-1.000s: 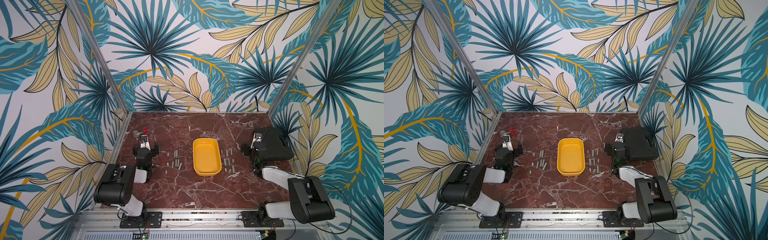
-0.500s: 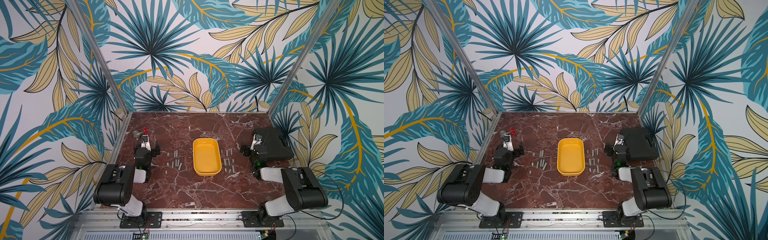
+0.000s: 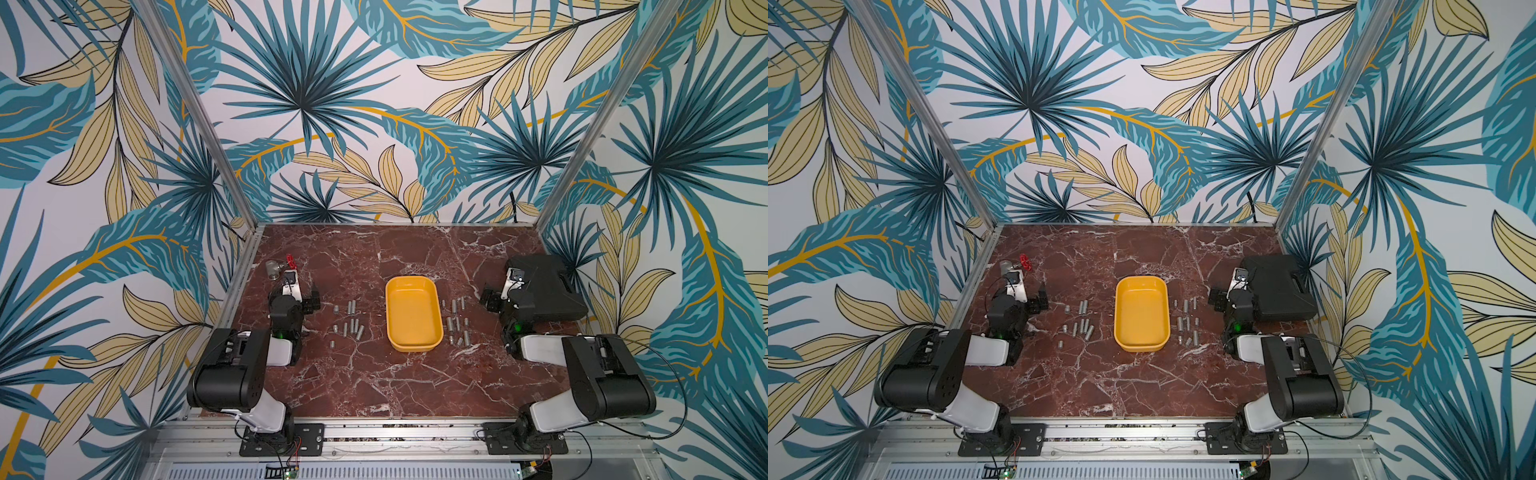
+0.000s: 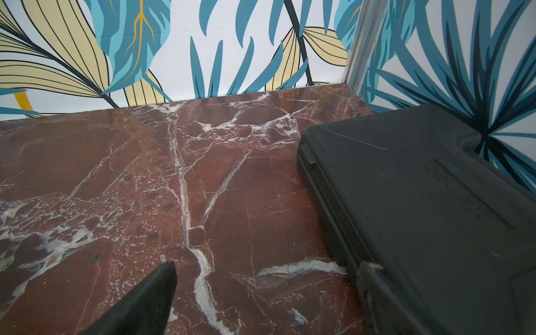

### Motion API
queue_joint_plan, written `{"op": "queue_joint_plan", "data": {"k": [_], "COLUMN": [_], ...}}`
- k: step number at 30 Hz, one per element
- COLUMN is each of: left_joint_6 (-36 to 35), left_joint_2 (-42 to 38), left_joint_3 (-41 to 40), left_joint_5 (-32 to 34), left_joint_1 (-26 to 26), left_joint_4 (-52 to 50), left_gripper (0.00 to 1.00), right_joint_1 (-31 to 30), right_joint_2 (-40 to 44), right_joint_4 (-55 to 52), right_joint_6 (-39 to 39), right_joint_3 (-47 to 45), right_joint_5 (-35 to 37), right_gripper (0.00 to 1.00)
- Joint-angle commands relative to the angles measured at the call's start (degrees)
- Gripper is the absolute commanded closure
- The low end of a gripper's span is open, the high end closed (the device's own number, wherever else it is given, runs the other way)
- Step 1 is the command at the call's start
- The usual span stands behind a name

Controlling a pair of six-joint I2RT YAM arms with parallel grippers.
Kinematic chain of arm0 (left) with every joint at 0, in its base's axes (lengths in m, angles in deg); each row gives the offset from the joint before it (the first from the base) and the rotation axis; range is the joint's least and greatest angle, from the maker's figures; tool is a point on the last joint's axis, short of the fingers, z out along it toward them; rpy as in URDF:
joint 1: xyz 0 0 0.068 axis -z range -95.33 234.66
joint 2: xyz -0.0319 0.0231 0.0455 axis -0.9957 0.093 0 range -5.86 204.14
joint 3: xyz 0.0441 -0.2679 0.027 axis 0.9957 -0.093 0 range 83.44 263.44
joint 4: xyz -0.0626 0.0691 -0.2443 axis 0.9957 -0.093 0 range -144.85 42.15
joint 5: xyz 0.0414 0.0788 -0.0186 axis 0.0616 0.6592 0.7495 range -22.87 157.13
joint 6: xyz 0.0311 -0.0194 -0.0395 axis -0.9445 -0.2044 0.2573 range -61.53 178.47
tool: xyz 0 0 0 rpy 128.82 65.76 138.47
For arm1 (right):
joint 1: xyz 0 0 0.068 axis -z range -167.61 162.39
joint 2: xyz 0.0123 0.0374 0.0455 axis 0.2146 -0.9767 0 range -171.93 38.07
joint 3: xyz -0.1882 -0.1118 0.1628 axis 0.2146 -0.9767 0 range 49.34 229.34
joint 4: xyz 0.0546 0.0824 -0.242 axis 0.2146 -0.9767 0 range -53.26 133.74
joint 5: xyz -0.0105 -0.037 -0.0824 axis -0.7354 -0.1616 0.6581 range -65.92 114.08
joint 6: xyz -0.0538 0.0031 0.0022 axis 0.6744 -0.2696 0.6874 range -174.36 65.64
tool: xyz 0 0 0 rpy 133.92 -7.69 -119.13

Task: Take out the socket from the storage box
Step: Reset both arms

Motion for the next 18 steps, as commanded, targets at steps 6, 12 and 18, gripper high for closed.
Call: {"op": "queue_joint_plan", "data": {"k": [6, 12, 18], "left_joint_6": [0.12, 0.12, 0.22], "left_joint_2": [0.29, 0.30, 0.29], "left_joint_3": [1.54, 1.55, 1.70], "left_joint_5": [-0.36, -0.39, -0.73], "left_joint_1": [-0.45, -0.45, -0.60], "left_joint_4": [-0.19, -0.19, -0.43], "left_gripper": [0.00, 0.00, 0.00], "right_joint_1": [0.09, 0.09, 0.08], "right_joint_2": [0.63, 0.63, 0.63], "right_joint_4": [1.32, 1.32, 1.32], "right_joint_6": [0.55, 0.50, 0.60], "right_joint_3": [-0.67, -0.67, -0.67], "right_joint_5": [-0.37, -0.37, -0.37], "right_gripper": [0.00, 0.00, 0.00]}}
